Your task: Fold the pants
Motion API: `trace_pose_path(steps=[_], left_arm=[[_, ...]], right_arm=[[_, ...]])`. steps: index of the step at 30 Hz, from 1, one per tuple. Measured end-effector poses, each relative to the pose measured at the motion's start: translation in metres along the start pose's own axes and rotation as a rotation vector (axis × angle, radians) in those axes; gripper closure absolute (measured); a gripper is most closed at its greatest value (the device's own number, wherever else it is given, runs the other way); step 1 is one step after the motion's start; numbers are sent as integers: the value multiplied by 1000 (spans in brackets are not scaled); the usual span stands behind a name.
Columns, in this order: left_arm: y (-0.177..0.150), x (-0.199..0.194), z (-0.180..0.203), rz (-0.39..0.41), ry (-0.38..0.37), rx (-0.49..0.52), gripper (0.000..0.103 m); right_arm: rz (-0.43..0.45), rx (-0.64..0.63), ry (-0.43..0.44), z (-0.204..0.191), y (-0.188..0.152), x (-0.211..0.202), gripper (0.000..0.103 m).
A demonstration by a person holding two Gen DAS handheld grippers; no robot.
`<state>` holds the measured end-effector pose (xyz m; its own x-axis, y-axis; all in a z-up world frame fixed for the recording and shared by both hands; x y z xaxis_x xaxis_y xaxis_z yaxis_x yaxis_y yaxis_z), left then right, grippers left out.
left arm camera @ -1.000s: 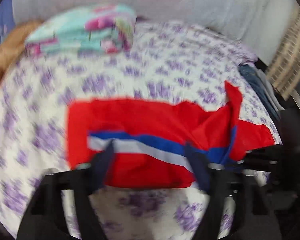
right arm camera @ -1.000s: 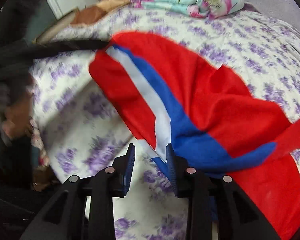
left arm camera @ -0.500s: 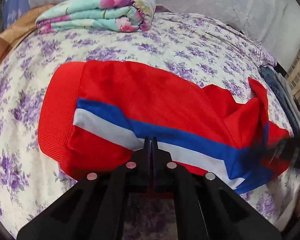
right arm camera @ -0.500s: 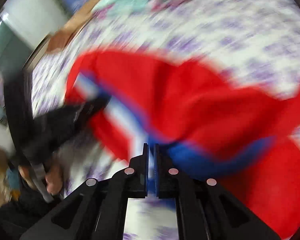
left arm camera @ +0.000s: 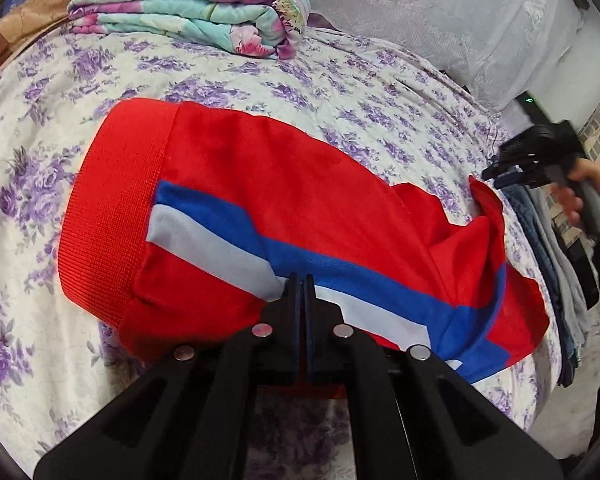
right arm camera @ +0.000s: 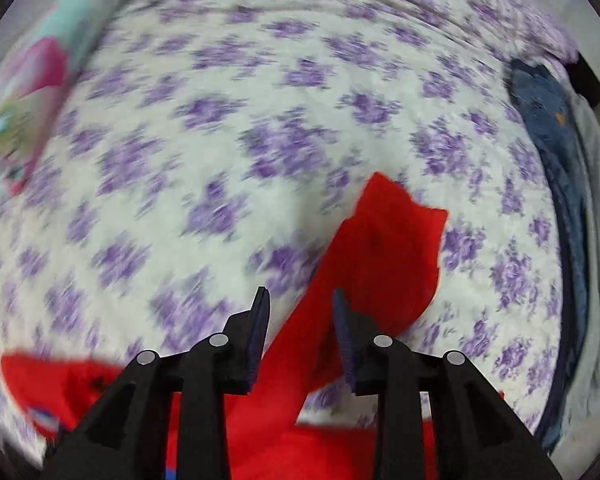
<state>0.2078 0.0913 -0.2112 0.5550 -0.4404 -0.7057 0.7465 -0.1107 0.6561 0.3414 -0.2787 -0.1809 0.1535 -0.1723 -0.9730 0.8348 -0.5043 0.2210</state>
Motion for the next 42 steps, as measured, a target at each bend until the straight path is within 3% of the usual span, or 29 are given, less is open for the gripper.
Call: trace_pose_path(steps=[4, 7, 8, 10, 15, 20, 23, 27, 30, 33, 34, 35, 36, 38, 42], left_arm=[[0, 0, 2, 0, 10, 10, 101], [1, 0, 1, 0, 10, 12, 101], [1, 0, 1, 0, 10, 13, 101], [1, 0, 1, 0, 10, 13, 101], [1, 0, 1, 0, 12, 16, 101], [2, 0, 0, -1, 20, 26, 101], [2, 0, 1, -2, 44, 49, 101], [2, 0, 1, -2, 41, 49, 101], [2, 0, 1, 0, 32, 44, 101], [1, -1, 0, 1, 23, 36, 101], [1, -1, 0, 2, 20, 34, 101], [1, -1, 0, 3, 17, 31, 101], [1, -1, -1, 5, 13, 27, 101], [1, -2, -1, 7, 6, 21, 101], [1, -2, -1, 7, 3, 19, 101]], right_arm=[[-42, 3, -129, 11, 8, 32, 70], [-93, 12, -137, 17, 3, 51, 69], [-74, 5, -126, 19, 3, 52, 74], [-28, 5, -98, 25, 5, 43, 97], [123, 87, 180, 67, -6, -23, 97], [224, 182, 430, 141, -70, -85, 97], [267, 247, 485, 187, -129, -91, 97], [252, 341, 457, 234, -179, -33, 97], [169, 380, 473, 244, -195, 15, 90], [180, 382, 530, 248, -197, 8, 84], [194, 384, 542, 250, -195, 2, 76], [218, 396, 533, 256, -193, -6, 62], [245, 404, 508, 262, -192, -13, 57], [293, 410, 477, 271, -189, -27, 57], [381, 384, 549, 272, -170, -55, 60]])
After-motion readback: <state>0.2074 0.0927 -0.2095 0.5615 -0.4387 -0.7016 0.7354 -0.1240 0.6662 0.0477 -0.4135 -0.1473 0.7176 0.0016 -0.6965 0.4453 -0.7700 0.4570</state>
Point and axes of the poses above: each gripper's, at about its wrist camera, not at the fingertips, and x roughly the way its jaws point, z to its right, y to its top, the point moved 10 cm from there along x, roughly the way its jaws point, and after that the axes turned 13 degrees about x, right-handed, at the moved point
